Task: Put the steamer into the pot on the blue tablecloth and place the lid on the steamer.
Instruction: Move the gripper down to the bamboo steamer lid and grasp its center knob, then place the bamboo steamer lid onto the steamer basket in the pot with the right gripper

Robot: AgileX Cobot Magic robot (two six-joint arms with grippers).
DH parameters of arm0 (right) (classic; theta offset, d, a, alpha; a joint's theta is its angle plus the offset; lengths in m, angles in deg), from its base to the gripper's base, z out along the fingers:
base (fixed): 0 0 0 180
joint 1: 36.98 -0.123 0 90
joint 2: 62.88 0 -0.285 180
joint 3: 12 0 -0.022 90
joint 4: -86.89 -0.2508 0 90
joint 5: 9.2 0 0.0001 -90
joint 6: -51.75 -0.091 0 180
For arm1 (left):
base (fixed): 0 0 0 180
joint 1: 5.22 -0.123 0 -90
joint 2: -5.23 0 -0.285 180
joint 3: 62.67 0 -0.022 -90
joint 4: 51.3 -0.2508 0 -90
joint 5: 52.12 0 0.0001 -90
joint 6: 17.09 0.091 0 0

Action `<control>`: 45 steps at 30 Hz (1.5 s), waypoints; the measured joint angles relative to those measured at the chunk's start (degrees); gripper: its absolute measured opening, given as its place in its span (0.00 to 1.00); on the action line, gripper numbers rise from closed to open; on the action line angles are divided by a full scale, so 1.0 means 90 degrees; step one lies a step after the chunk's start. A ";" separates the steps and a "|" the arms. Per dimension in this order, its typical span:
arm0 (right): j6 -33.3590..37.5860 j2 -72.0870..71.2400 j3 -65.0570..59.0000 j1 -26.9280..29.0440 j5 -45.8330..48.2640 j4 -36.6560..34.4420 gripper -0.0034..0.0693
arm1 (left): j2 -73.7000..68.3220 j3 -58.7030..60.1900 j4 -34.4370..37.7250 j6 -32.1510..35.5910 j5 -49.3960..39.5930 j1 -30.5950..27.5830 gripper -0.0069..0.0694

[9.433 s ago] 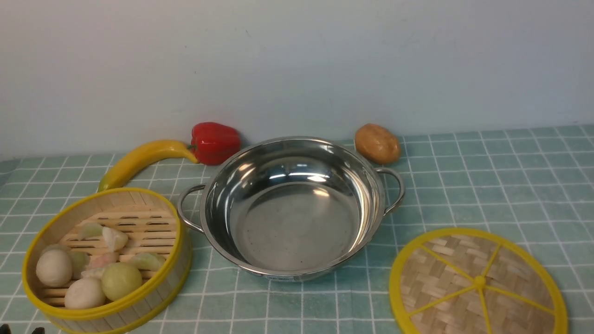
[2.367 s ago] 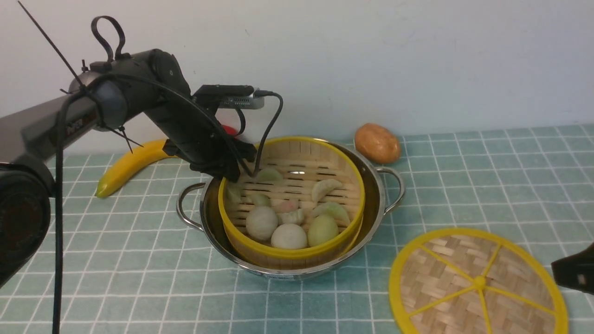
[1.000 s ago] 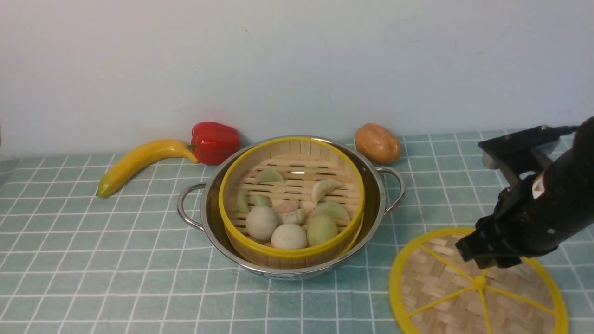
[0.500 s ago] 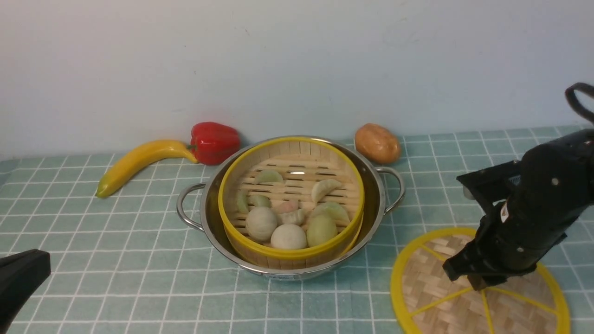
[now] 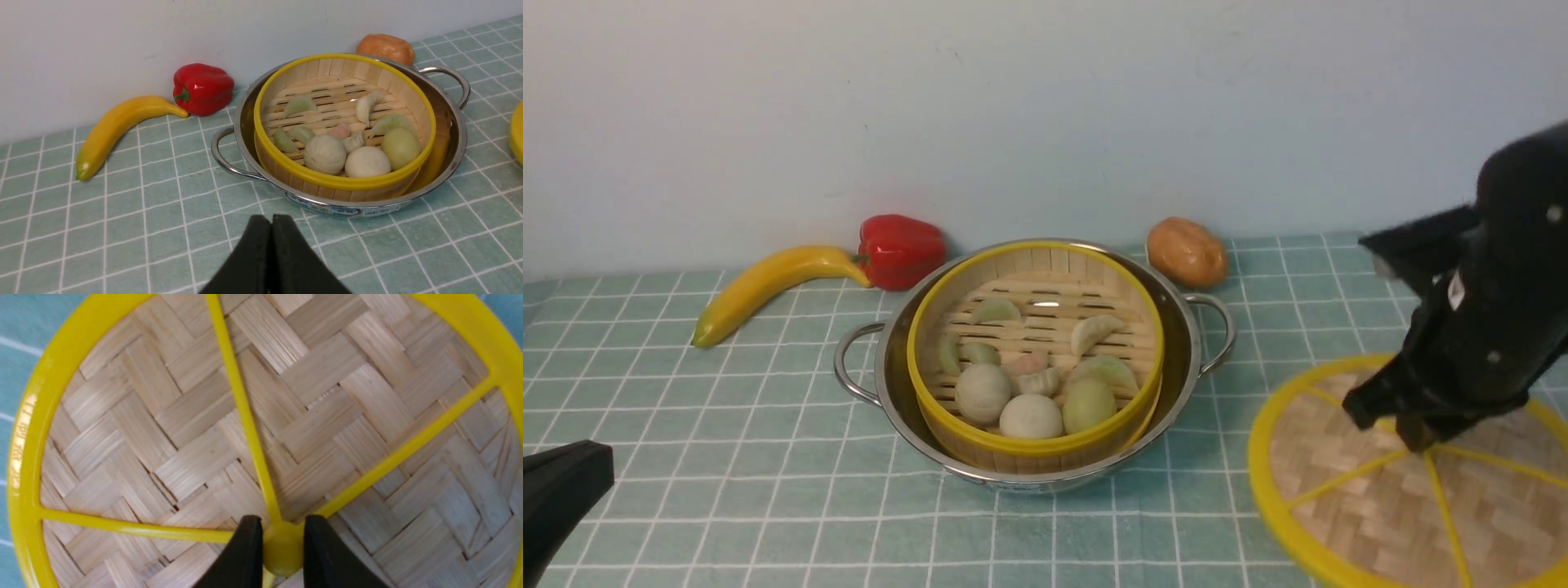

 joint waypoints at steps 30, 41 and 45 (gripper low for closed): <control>0.0308 0.4114 0.6358 -0.1616 0.0201 -0.0739 0.24 | -0.0006 0.0767 -0.0017 0.0093 0.0828 0.0000 0.08; 0.0571 0.4354 0.6370 -0.1783 0.0201 -0.0885 0.24 | -0.0006 0.0767 -0.0022 0.0093 0.0828 0.0000 0.08; 0.0644 0.4395 0.6370 -0.1884 0.0201 -0.0884 0.24 | -0.0006 0.0767 -0.0022 0.0093 0.0828 0.0000 0.08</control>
